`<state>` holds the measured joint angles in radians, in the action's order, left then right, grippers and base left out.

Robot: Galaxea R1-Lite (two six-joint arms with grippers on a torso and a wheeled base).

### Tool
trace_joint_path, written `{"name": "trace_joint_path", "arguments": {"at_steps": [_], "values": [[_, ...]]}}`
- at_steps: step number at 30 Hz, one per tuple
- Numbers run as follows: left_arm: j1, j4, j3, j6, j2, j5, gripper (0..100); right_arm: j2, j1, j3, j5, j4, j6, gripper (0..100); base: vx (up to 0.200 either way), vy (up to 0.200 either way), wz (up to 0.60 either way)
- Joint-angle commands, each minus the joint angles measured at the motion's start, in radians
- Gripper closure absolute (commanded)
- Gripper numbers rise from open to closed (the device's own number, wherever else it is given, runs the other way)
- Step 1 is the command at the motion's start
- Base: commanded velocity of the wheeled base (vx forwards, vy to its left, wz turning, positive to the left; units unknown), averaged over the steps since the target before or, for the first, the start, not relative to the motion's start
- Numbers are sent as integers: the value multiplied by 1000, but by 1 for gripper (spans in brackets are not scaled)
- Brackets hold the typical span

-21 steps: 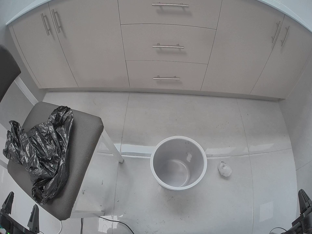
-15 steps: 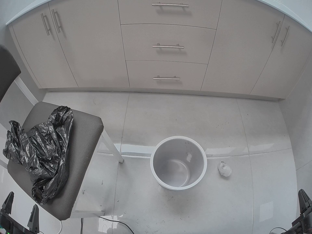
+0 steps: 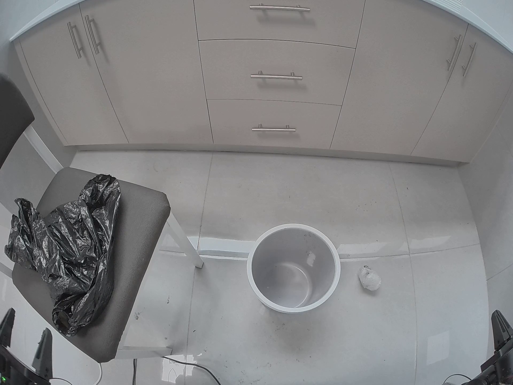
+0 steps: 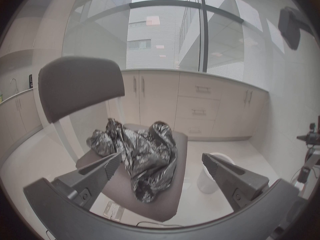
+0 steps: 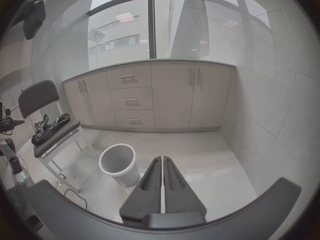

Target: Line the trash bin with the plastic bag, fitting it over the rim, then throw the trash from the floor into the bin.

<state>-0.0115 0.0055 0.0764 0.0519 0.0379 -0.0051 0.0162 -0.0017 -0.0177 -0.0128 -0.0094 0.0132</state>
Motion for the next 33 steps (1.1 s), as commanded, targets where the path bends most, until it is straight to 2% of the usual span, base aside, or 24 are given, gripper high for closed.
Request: {"name": "trace_joint_path", "arguments": {"at_steps": [1, 2, 3, 4, 6, 8, 10, 12, 17, 21, 25, 28, 31, 33], "values": [[-47, 54, 306, 62, 217, -4, 0, 272, 28, -527, -4, -32, 268, 100, 0, 0, 0], [-47, 54, 304, 59, 226, -4, 0, 347, 26, -648, 0, 6, 309, 100, 0, 0, 0], [-47, 54, 303, 59, 226, -4, 0, 355, 25, -663, 4, 12, 307, 100, 0, 0, 0], [-47, 56, 293, 59, 224, -1, 0, 462, 34, -789, 10, 95, 214, 100, 0, 0, 0], [-50, 57, 289, 49, 224, 4, 0, 538, 37, -783, 10, 126, 19, 100, 0, 0, 0], [-50, 60, 287, 17, 220, 4, 0, 581, 46, -755, 17, 115, -93, 100, 0, 0, 0], [-45, 63, 276, -46, 214, 7, 0, 604, 68, -745, 30, 78, -105, 100, 0, 0, 0], [-44, 59, 270, -70, 208, 8, 0, 620, 75, -745, 31, 43, -119, 100, 0, 0, 0], [-47, 65, 269, -72, 214, 10, 0, 617, 42, -749, 22, 6, -187, 100, 0, 0, 0], [-47, 67, 250, -73, 215, 10, 0, 602, -9, -711, 5, 11, -177, 100, 0, 0, 0], [-47, 67, 243, -73, 215, 10, 0, 610, -14, -691, 11, 3, -130, 100, 0, 0, 0], [-44, 74, 241, -73, 215, 13, 0, 611, 0, -690, 16, 3, -44, 100, 0, 0, 0], [-44, 83, 244, -73, 217, 10, 0, 613, 11, -688, 33, 5, -9, 100, 0, 0, 0], [-44, 83, 246, -73, 215, 5, 0, 631, 17, -686, 63, 11, 45, 100, 0, 0, 0]]}}
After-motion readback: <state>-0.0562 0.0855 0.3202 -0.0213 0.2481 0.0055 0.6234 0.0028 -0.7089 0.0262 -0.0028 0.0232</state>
